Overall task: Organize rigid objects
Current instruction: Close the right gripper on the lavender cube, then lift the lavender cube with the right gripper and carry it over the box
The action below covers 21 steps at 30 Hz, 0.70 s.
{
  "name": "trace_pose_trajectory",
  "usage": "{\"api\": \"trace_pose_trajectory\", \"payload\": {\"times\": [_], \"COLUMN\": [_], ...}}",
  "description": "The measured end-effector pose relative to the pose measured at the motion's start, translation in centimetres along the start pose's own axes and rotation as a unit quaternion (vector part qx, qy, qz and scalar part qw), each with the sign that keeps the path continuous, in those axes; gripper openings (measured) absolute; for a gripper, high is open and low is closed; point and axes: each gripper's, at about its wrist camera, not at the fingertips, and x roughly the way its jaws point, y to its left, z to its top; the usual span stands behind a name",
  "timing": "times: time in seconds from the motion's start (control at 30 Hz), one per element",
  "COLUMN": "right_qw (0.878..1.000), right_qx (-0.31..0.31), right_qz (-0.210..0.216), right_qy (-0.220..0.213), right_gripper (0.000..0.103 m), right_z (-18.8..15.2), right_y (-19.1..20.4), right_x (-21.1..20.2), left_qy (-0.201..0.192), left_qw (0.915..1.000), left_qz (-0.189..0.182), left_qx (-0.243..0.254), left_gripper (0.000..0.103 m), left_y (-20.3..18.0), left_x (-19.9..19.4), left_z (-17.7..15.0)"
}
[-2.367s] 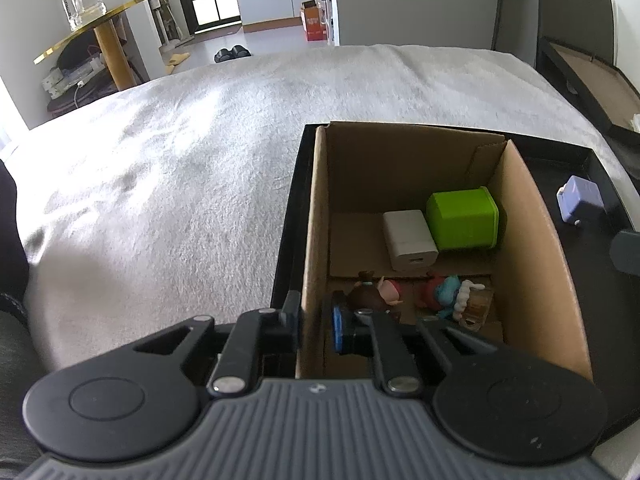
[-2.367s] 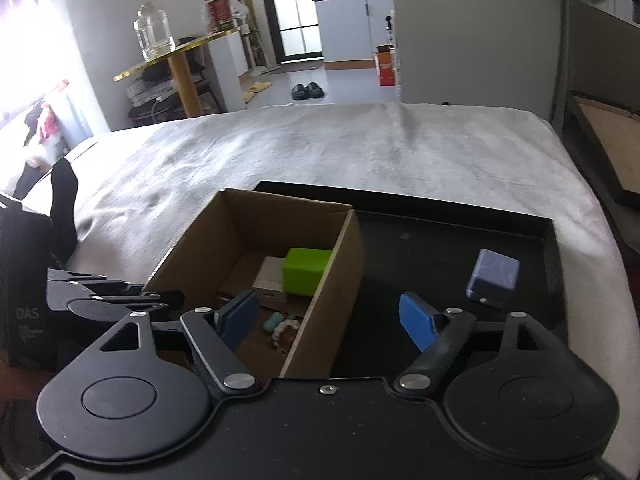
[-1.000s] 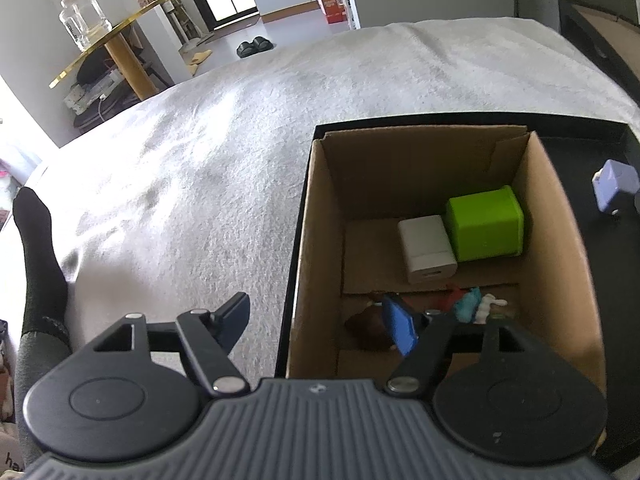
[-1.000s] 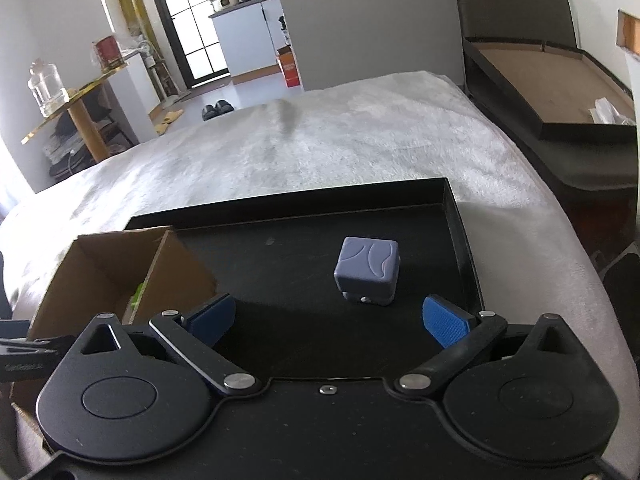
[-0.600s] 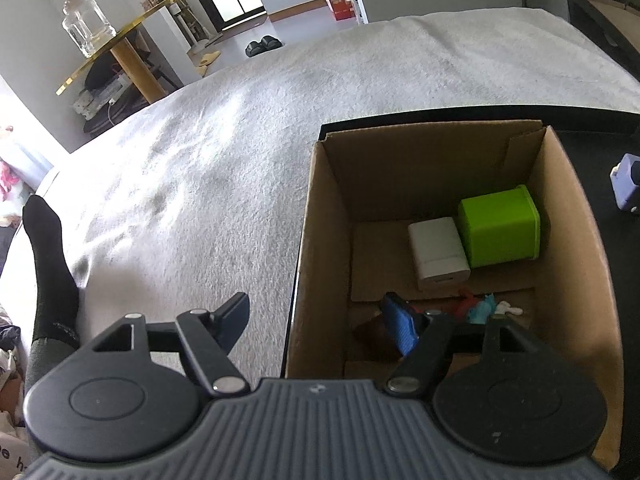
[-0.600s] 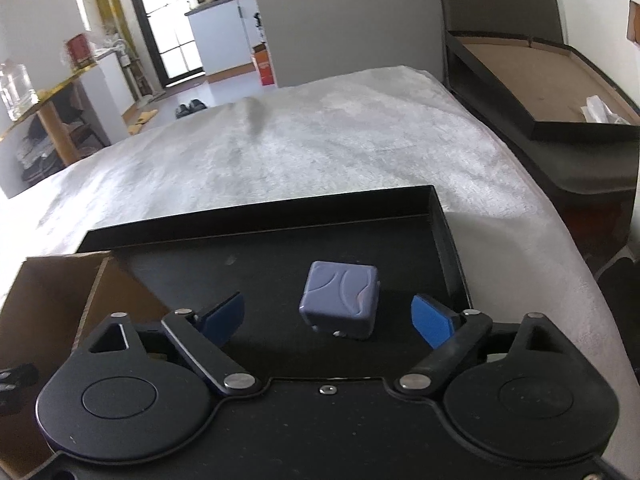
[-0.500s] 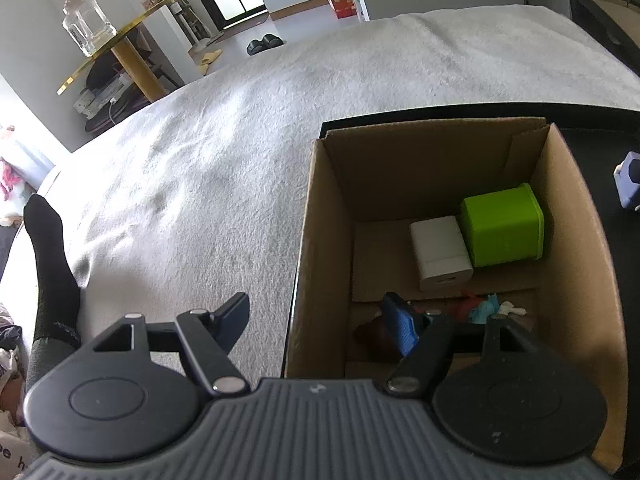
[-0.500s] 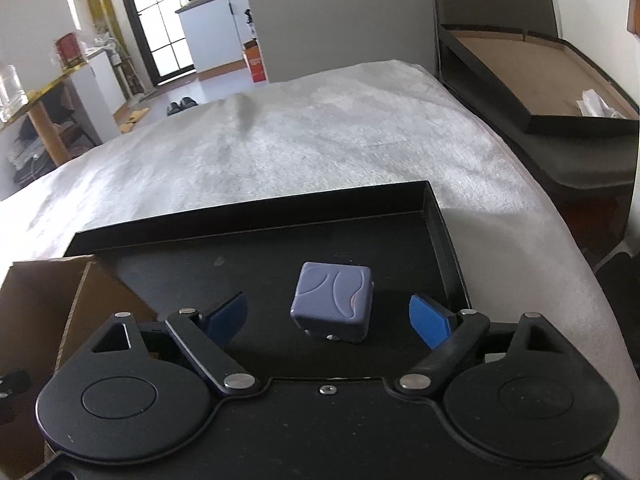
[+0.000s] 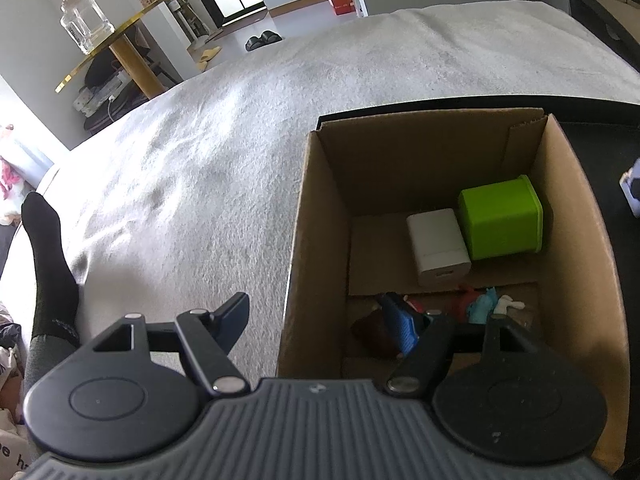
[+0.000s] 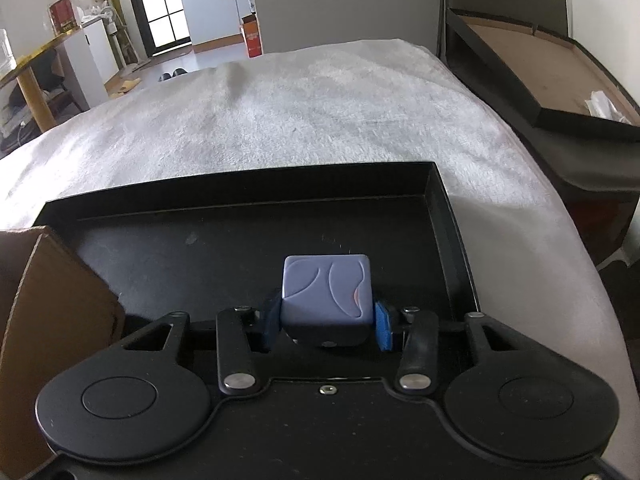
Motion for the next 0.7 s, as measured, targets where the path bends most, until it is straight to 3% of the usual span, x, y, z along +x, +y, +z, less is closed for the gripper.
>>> {"api": "trace_pose_trajectory", "payload": {"times": [0.7], "right_qw": [1.000], "right_qx": [-0.017], "right_qz": [0.012], "right_qy": [-0.005], "right_gripper": [0.043], "right_z": [-2.6], "right_y": [-0.1], "right_x": [-6.0], "left_qy": [-0.015], "left_qw": [0.9994], "left_qz": [-0.027], "left_qx": [-0.017], "left_gripper": [0.072], "left_y": [0.7], "left_x": [-1.3], "left_z": [-0.7]}}
